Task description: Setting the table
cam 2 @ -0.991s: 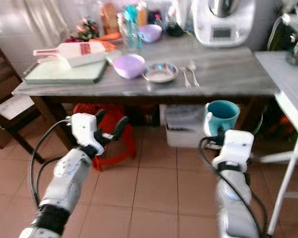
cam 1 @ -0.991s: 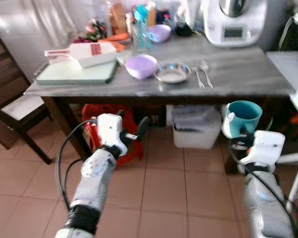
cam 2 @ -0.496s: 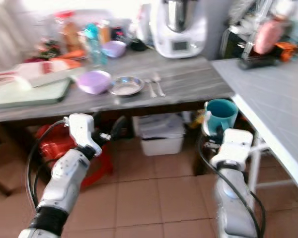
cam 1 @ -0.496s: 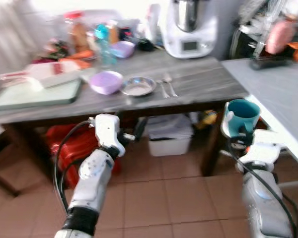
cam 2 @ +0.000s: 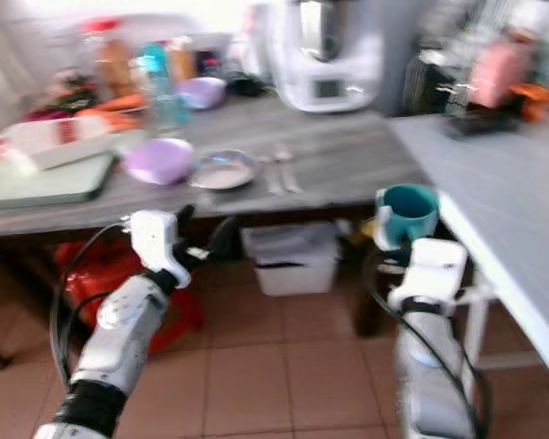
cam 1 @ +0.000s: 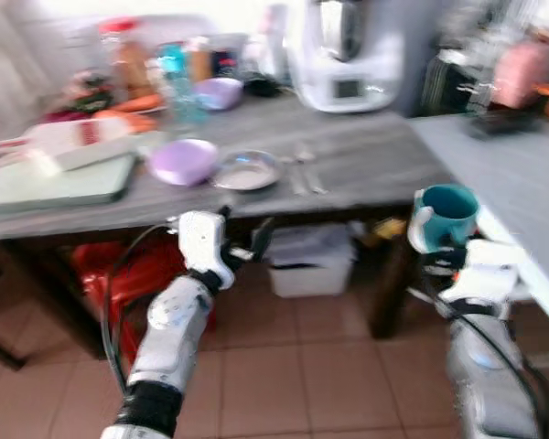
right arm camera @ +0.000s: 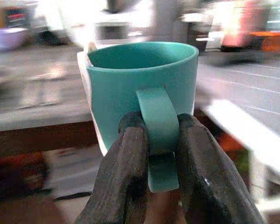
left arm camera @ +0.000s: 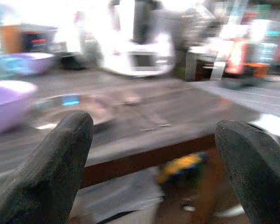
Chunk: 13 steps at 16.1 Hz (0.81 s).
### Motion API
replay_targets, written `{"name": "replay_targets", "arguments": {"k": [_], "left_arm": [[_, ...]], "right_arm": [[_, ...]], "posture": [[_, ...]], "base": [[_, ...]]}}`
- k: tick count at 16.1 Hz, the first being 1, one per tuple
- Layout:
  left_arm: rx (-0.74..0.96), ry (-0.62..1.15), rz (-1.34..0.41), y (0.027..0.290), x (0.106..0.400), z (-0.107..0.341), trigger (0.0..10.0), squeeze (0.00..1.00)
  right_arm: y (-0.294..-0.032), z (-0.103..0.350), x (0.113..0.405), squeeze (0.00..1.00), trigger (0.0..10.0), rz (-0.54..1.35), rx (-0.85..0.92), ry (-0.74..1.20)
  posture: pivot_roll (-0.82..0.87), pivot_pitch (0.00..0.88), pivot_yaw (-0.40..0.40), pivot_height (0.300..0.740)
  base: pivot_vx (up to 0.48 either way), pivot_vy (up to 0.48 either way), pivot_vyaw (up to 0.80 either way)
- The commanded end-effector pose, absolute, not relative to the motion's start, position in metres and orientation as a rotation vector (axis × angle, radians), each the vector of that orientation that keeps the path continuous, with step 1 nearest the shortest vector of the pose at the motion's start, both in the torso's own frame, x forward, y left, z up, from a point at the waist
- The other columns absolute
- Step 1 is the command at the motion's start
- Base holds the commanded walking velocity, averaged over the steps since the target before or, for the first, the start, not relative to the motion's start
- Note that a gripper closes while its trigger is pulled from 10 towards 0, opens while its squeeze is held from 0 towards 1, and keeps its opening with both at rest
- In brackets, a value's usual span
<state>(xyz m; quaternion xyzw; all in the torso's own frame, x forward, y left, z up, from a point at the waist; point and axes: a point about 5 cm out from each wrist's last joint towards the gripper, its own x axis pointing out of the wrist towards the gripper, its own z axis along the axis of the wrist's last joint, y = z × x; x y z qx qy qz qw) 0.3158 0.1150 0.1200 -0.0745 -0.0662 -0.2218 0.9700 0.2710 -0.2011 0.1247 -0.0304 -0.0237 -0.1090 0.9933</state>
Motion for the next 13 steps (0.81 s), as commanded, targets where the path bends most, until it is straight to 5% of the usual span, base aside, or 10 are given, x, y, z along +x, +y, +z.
{"name": "replay_targets", "arguments": {"k": [1,4,13], "left_arm": [[-0.148,-0.126,-0.438,0.1178,0.3156,0.1192,10.0,0.0],[-0.148,-0.126,-0.443,0.1167,0.3157,0.1197,10.0,0.0],[-0.149,-0.125,-0.444,0.1158,0.3153,0.1198,10.0,0.0]], "right_arm": [[-0.1971,0.1314,0.2732,0.0,10.0,-0.204,-0.062,-0.079],[-0.1972,0.1319,0.2735,0.0,10.0,-0.207,-0.059,-0.084],[-0.1978,0.1332,0.2742,0.0,10.0,-0.209,-0.063,-0.09]], "posture": [[-0.06,0.01,0.068,0.74],[-0.06,0.009,0.069,0.74],[-0.06,0.009,0.066,0.74]], "base": [[0.319,0.0,0.77],[0.317,0.0,0.67],[0.318,0.0,0.0]]}}
